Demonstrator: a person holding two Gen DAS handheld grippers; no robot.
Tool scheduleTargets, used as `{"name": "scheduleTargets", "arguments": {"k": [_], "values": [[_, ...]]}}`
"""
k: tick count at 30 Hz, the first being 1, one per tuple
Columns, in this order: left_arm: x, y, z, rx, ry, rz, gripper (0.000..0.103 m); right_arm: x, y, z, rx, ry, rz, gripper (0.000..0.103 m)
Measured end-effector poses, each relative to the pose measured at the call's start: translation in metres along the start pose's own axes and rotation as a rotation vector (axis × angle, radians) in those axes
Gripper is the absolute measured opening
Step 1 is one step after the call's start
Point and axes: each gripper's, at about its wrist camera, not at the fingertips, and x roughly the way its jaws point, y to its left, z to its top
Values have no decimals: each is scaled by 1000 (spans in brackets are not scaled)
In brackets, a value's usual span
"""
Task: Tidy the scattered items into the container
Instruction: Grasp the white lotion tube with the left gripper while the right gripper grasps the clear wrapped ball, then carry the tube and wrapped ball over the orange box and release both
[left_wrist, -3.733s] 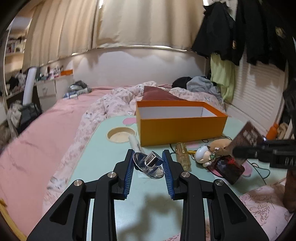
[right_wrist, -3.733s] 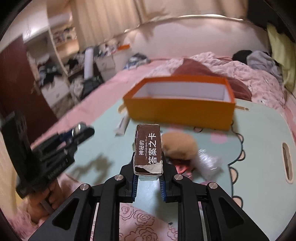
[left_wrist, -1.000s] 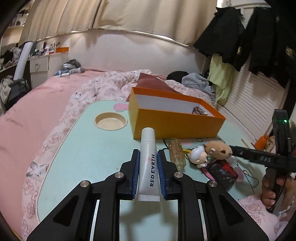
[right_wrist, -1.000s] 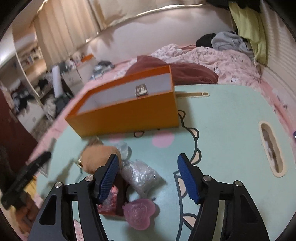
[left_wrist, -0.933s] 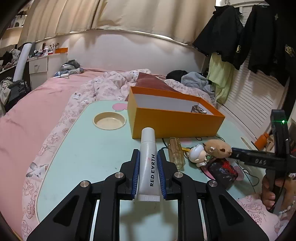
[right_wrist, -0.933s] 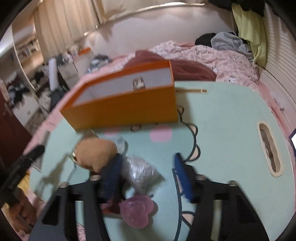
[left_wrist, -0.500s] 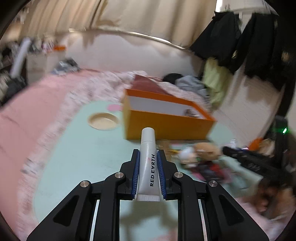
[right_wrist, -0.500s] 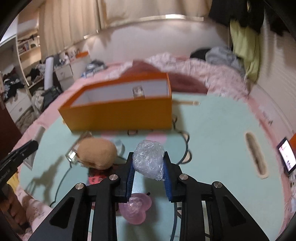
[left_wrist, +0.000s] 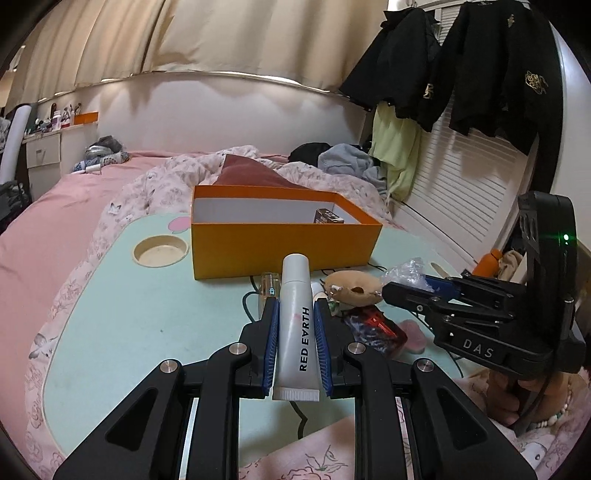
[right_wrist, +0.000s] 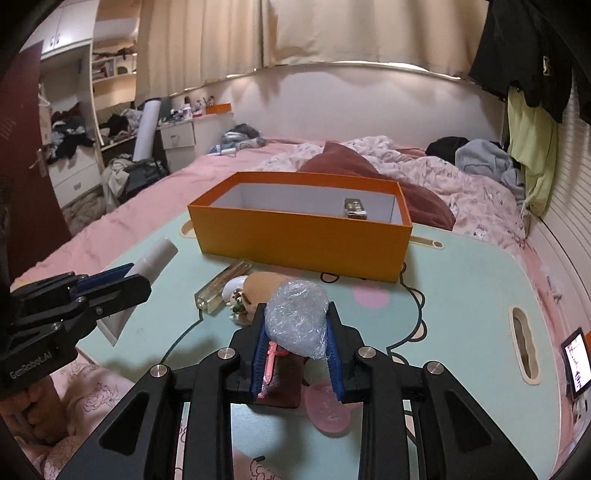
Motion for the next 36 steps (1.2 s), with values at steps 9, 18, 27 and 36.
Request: {"name": "scheduleTargets", "arguments": {"k": [9, 18, 27, 36], "values": [[1, 1, -1, 0, 5, 5, 20, -2, 5, -3, -16, -5, -2, 27], [10, 0, 11, 22, 31, 5, 20, -1, 3, 7, -26, 10, 23, 27], [26, 5, 92, 47, 7, -3, 20, 2, -19, 61, 16, -43, 11, 27], [113, 20, 142, 1, 139, 37, 20, 54, -51, 124, 38, -27, -98, 27]]}}
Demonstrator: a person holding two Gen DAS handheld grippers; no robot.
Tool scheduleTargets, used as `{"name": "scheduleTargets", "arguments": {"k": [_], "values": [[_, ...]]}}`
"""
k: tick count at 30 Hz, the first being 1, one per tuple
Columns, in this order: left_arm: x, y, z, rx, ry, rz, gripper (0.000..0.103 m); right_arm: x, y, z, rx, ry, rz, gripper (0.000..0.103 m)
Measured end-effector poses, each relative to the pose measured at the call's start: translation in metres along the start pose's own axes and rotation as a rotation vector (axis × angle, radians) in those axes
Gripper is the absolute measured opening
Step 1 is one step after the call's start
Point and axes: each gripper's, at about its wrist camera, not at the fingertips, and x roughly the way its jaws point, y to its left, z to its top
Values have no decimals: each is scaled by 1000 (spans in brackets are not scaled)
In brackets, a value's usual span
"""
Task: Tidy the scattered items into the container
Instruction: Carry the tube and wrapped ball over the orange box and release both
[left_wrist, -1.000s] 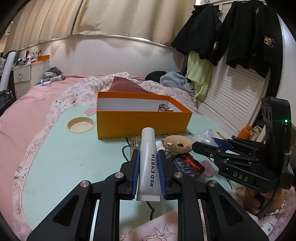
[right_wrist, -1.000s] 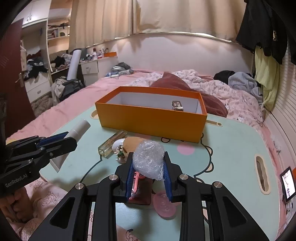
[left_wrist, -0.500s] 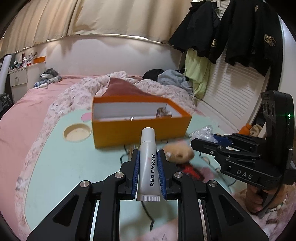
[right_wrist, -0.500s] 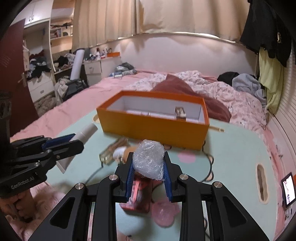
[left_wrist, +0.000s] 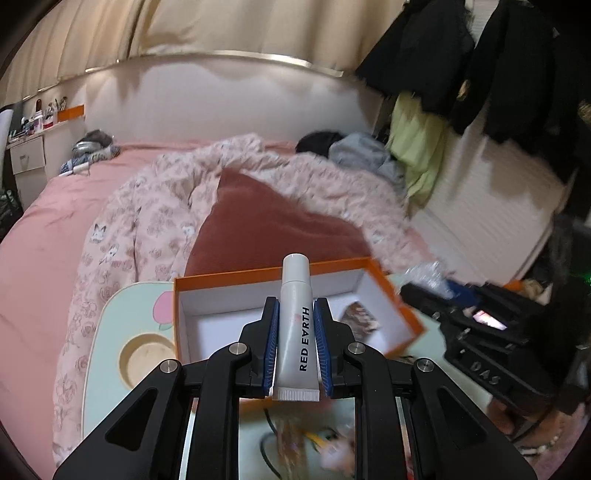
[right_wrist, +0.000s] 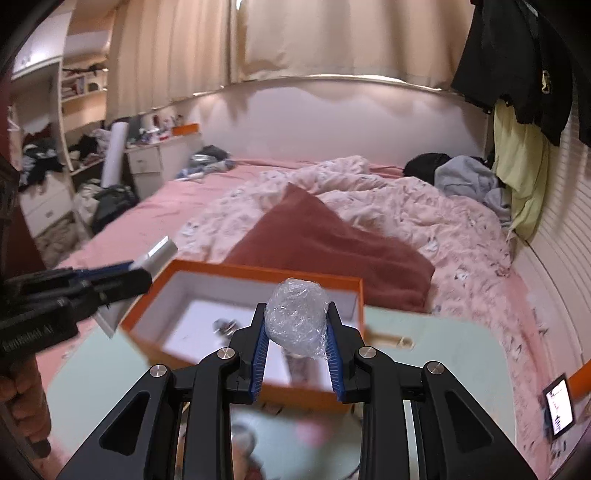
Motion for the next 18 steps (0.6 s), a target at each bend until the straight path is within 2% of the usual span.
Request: {"name": "scheduleTargets", "arguments": {"k": [2, 7, 12, 13, 15, 16, 17, 18], "values": [[18, 0, -2, 14, 28, 28, 20, 16, -4, 3, 0, 33, -13, 27], [42, 9, -9, -31, 71, 11, 20, 50, -14, -4, 41, 113, -6, 27], [48, 13, -8, -35, 83, 51, 21, 61, -20, -7, 60, 133, -11, 28], [48, 15, -7, -50, 84, 60, 24, 61, -22, -7, 64, 132, -16, 31], [47, 18, -6, -69, 84, 61, 45, 60, -22, -5, 75, 131, -30, 56], [44, 18, -6, -75, 77, 61, 52, 57, -24, -5, 85, 123, -44, 74], [40, 18, -6, -75, 65, 64, 65, 53, -24, -5, 91, 106, -51, 80], [37, 17, -6, -73, 53, 68, 73, 48, -25, -5, 96, 83, -50, 81]]}}
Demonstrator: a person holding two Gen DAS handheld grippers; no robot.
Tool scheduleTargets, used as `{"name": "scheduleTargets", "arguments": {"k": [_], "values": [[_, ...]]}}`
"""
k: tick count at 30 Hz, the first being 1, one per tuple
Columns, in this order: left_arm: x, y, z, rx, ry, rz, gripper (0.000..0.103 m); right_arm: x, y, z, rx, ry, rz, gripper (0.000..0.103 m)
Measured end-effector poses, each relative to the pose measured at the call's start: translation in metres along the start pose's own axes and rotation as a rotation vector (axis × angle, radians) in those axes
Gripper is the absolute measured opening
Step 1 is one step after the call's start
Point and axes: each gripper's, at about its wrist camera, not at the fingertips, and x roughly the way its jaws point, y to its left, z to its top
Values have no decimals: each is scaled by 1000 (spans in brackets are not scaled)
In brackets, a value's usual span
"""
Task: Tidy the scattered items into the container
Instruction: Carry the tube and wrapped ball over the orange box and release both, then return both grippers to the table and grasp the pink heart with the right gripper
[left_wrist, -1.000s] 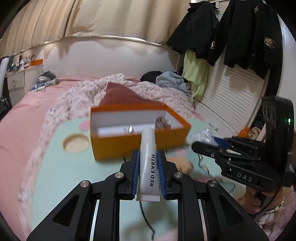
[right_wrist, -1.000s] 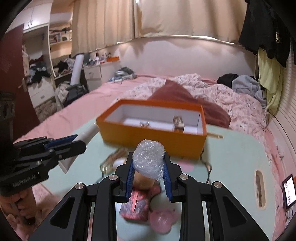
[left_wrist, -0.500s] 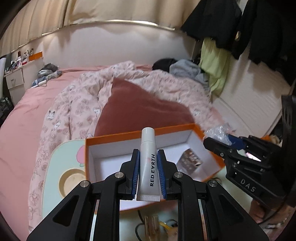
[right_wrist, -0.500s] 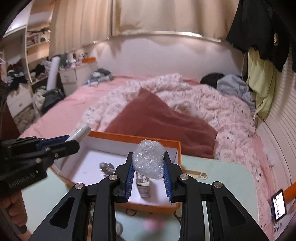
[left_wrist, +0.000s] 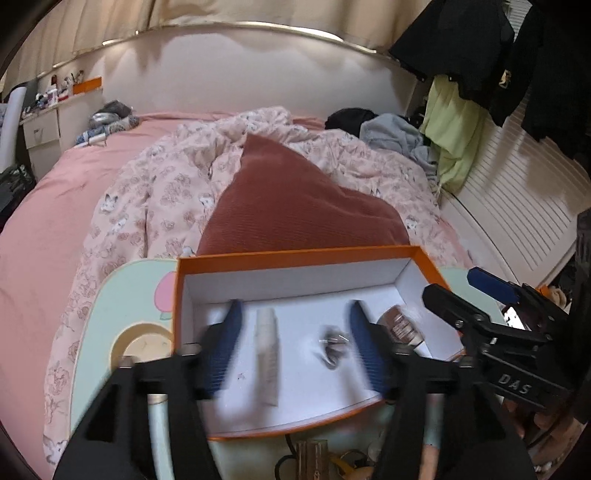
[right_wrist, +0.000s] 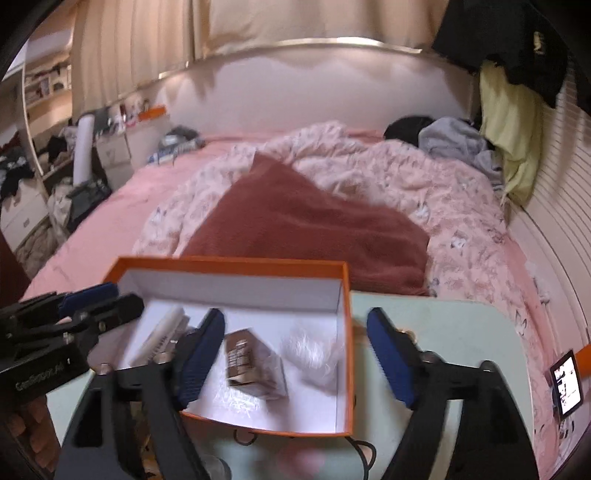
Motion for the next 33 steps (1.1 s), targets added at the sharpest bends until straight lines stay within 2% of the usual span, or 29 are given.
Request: {"name": "scheduleTargets", "arguments": {"k": [3, 8, 13, 15, 18, 24, 27, 29, 33], "values": [[-10, -1, 0, -3, -24, 3, 76, -10, -2, 3, 2, -22, 21, 82], [-22, 2, 0, -51, -6, -47, 76, -26, -2, 2, 17, -30, 56, 82], [-53, 1, -14, -75, 34, -110, 76, -60, 3, -10, 5, -28, 71, 82], [-67, -4, -27, -56, 41, -94, 76, -80, 8, -23, -18, -23, 63, 83], [-80, -11, -54, -17, 73, -74, 77, -102, 13, -50, -43, -2, 68, 92], [-88, -3, -125, -64, 118, -51, 77, -117, 0, -124, -18, 67, 53, 93], [-85, 10, -152, -58, 154, -33, 77, -116, -10, -145, 41, 113, 75, 93], [-81, 14, -159, -72, 176, 1, 77, -116, -11, -155, 77, 134, 103, 93], [-79, 10, -159, -51, 164, 25, 77, -115, -3, -162, 47, 147, 46, 93]]}}
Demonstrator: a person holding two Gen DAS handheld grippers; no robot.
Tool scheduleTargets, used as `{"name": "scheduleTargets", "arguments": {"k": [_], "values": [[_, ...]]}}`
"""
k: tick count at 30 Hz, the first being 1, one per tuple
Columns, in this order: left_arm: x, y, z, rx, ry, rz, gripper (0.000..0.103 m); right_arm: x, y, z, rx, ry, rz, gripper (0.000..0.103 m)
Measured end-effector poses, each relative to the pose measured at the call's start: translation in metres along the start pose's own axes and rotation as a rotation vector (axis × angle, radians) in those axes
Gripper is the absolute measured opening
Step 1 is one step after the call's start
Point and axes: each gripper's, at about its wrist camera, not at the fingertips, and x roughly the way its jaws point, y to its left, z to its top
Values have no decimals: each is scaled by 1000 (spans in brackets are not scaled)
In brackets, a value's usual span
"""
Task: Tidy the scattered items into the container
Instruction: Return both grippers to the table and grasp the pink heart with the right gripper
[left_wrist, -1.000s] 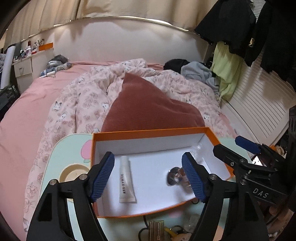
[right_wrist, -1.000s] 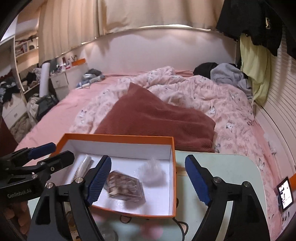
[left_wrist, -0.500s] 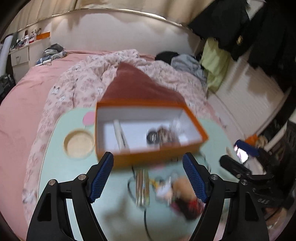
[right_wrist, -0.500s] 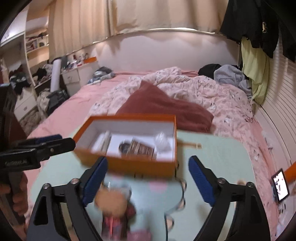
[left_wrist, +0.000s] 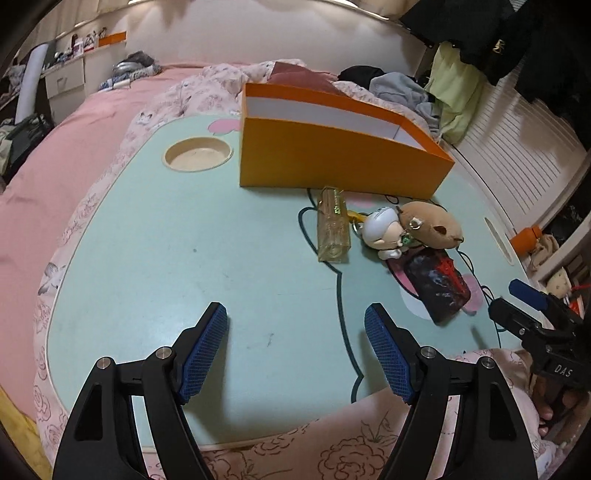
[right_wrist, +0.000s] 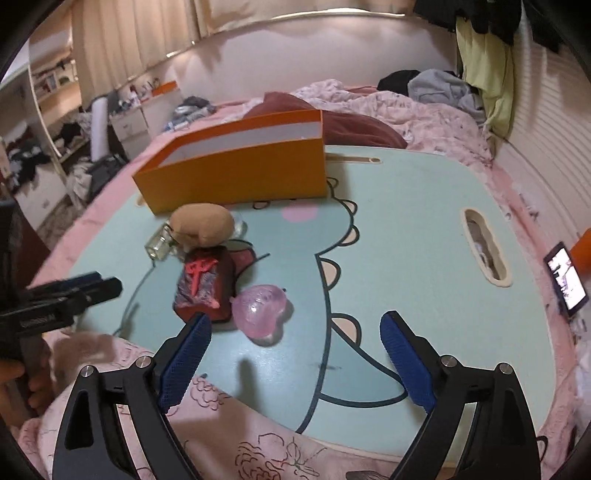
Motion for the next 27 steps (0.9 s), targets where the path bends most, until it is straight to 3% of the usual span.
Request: {"name": "scheduleTargets", "arguments": {"k": [5, 7, 9, 18, 21, 27], "values": [[7, -12, -7, 63, -13, 62, 83, 9, 3, -5, -24, 36, -23, 93], [12, -19, -8, 98, -9, 84, 89, 17, 4, -6, -29, 74, -29, 93], [18, -25, -9, 139, 2, 104, 103, 25, 7, -7, -56, 108, -51, 98], [22, -25, -9, 159, -4, 112, 103, 31, 13, -9, -91, 115, -64, 102], [22, -27, -10, 159, -6, 113, 103, 29, 14, -6, -97, 98, -30, 97], [21, -26, -11, 160, -7, 113, 103, 39, 26, 6, -186, 99, -70, 87]]}}
